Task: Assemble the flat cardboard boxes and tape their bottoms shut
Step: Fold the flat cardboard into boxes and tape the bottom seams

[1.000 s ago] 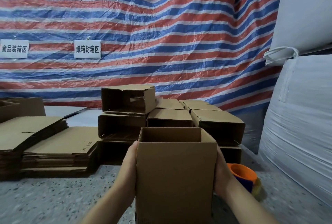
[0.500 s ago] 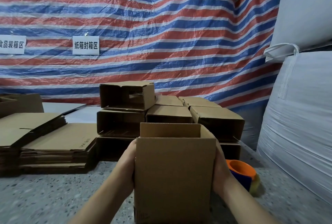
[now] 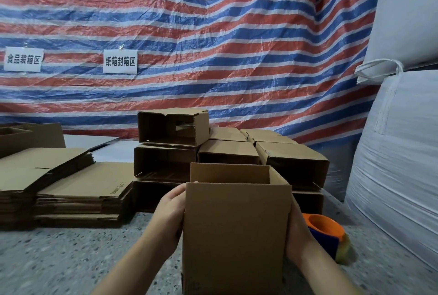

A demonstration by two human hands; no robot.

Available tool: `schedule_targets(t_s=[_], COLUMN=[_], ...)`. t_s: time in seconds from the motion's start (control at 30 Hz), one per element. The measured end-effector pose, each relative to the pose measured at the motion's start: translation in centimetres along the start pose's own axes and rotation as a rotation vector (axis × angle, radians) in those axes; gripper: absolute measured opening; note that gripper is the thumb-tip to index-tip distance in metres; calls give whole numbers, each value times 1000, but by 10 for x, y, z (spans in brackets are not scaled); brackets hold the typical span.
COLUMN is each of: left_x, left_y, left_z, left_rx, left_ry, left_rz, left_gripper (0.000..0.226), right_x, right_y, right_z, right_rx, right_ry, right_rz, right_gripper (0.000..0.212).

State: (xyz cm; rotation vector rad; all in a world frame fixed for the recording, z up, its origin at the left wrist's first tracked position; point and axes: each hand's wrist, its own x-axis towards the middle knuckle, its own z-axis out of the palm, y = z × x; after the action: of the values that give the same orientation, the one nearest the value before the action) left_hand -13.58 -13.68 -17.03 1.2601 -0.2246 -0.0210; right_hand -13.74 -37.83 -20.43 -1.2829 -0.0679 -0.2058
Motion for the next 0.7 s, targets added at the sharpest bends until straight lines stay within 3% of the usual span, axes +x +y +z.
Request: schedule_targets(t_s=[0.13, 0.23, 0.37, 0.5, 0.7], left_x=[-1, -2, -2, 2, 2], left_y=[0, 0, -2, -8, -4], left_z=[1, 0, -3, -5, -27], left_rx=[9, 25, 118, 250, 294], left_ry=[-12, -19, 25, 68, -274], left_rz=[7, 38, 130, 155, 184], left_gripper=[26, 26, 31, 54, 111], right_x=[-1, 2, 4, 1, -2], right_y=[-9, -17, -20, -20, -20], right_z=[3, 6, 7, 8, 9], right_rx=[28, -2, -17, -29, -3], right_ry=[-174, -253, -229, -217, -233], right_rz=[33, 23, 43, 43, 25], right_gripper=[51, 39, 33, 36, 36])
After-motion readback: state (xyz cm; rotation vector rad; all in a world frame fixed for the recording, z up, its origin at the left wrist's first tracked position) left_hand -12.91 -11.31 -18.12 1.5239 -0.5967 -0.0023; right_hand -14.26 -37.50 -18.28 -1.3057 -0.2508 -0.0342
